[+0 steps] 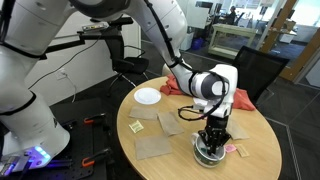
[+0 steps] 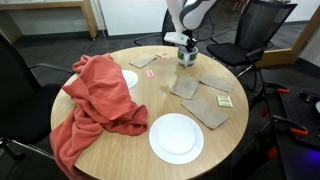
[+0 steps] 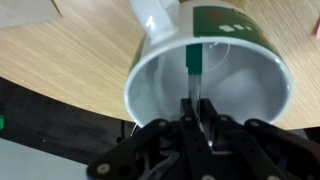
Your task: Put the marker on the table
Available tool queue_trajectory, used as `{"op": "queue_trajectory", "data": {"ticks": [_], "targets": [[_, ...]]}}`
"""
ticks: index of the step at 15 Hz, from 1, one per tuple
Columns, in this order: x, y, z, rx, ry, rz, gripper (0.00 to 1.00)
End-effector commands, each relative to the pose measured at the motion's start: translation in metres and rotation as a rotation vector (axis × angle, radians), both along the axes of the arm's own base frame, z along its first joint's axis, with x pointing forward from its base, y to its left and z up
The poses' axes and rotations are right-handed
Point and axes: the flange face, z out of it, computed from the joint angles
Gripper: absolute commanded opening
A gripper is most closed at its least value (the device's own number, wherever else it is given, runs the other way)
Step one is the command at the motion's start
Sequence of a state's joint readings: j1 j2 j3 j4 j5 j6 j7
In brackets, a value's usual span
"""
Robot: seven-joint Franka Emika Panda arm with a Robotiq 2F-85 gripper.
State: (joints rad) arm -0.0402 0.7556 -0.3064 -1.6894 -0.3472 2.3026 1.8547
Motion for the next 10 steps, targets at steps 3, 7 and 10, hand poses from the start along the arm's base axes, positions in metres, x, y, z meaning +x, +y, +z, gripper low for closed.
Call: {"op": "queue_trajectory", "data": {"ticks": [3,7,10], "targets": [[0.002,0.003,0.039,-0.021,-0.028,-0.021,0.03],[-0.004,-0.002,0.076,-0.021,-0.049,-0.019,0.03],[-0.018,-0.007,0.106,0.005,-0.042,0.004,0.03]]}}
